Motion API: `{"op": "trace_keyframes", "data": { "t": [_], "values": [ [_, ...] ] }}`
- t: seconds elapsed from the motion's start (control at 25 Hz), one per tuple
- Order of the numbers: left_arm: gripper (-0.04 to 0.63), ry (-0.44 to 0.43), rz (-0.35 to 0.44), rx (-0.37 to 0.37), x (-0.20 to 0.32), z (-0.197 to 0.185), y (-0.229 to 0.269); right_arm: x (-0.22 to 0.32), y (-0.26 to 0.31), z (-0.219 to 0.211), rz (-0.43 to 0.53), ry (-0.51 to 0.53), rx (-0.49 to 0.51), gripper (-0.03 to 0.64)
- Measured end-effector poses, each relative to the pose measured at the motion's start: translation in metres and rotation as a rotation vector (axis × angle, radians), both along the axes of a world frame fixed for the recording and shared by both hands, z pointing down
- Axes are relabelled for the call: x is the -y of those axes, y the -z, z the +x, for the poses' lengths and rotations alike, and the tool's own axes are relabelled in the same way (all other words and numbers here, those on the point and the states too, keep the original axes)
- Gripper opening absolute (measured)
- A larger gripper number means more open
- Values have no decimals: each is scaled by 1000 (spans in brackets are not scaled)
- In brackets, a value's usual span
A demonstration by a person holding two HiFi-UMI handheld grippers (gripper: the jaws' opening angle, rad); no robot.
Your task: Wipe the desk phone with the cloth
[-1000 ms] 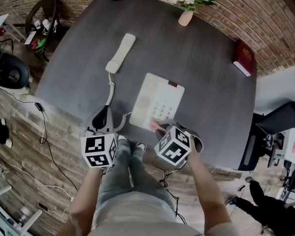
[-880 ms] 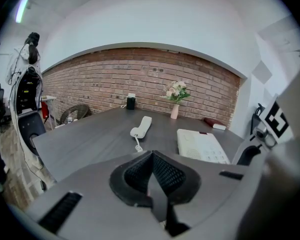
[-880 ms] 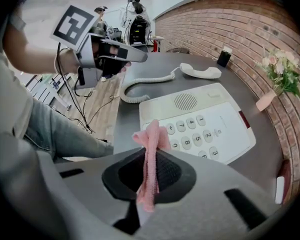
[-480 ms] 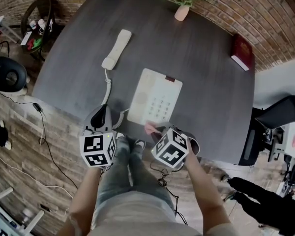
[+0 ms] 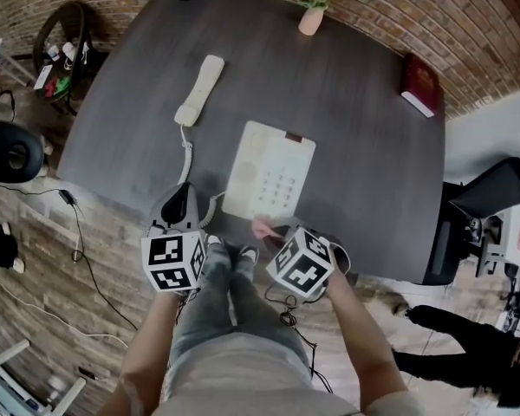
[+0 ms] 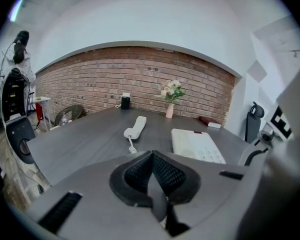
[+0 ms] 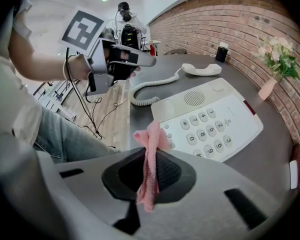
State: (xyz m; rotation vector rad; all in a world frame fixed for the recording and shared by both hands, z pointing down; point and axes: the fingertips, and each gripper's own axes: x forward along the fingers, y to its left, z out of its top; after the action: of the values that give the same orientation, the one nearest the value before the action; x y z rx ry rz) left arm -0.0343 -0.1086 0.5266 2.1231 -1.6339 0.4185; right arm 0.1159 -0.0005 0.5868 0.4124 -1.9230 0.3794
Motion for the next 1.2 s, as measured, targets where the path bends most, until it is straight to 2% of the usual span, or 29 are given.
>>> {"op": "trace_keyframes", "data": {
  "t": [0.2,0.36,0.6,0.84,1.2],
  "values": [
    [-5,-27,26,0,9,9,17,6,19,3,14,-75,66,20],
    [-5,-60,74,-11,20,22,43,25,44,12,94,-189,146,20],
    [-5,-96,126,-6,49,36,82,66,91,34,259,-378,259,20],
    [-5,-143,196,-12,80,56,127,105,139,78,449,-558,313,20],
    [-5,-172,329,-57,118,75,196,148,227,147,763,-836,454,20]
  ]
}}
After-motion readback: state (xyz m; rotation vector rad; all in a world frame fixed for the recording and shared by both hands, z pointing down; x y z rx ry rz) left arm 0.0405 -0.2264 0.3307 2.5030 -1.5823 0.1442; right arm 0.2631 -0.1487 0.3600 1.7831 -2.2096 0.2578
